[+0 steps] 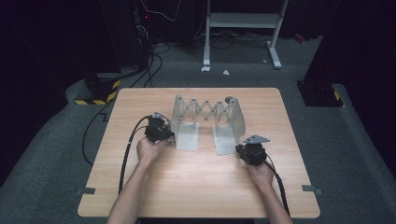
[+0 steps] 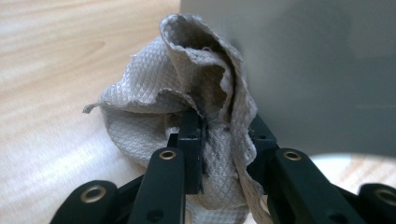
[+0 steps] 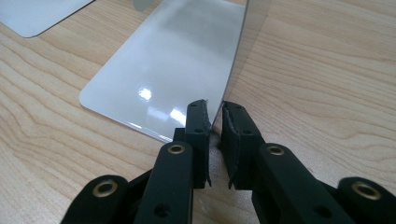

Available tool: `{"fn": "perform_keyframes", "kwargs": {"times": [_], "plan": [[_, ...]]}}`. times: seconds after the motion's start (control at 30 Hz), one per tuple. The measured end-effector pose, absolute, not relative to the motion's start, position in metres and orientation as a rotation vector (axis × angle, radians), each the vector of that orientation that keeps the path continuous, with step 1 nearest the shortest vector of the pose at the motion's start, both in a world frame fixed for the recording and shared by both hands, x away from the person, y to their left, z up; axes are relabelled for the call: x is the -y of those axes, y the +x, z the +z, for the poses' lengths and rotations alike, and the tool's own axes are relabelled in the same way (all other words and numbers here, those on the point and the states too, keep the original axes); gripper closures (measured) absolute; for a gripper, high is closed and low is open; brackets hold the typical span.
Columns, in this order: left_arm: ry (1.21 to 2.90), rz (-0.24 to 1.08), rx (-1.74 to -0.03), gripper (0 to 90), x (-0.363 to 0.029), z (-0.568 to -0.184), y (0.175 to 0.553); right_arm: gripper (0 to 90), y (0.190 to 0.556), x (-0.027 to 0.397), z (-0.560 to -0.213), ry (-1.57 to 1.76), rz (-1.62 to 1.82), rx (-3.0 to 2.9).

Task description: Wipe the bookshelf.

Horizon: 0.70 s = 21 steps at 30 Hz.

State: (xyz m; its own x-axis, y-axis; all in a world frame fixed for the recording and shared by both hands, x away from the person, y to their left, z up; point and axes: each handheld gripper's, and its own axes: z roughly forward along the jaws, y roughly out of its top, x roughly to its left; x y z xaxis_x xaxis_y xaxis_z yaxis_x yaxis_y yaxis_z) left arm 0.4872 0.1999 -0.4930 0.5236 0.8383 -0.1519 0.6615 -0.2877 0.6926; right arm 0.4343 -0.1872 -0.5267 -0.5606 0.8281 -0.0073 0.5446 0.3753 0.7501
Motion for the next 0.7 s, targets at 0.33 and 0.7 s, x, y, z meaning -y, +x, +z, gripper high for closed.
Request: {"fn": "perform_keyframes", "kwargs": {"times": [0.33, 0.7], "plan": [[2.061, 0.305, -1.188, 72.2, -0.199, -0.495, 0.457, 81.1, 0.434, 0.187, -0.527, 1.193, 1.014, -2.257], [2.091, 0.315, -1.161, 71.2, -0.197, -0.496, 0.431, 81.0, 0.434, 0.187, -0.527, 1.195, 1.017, -2.259]]}}
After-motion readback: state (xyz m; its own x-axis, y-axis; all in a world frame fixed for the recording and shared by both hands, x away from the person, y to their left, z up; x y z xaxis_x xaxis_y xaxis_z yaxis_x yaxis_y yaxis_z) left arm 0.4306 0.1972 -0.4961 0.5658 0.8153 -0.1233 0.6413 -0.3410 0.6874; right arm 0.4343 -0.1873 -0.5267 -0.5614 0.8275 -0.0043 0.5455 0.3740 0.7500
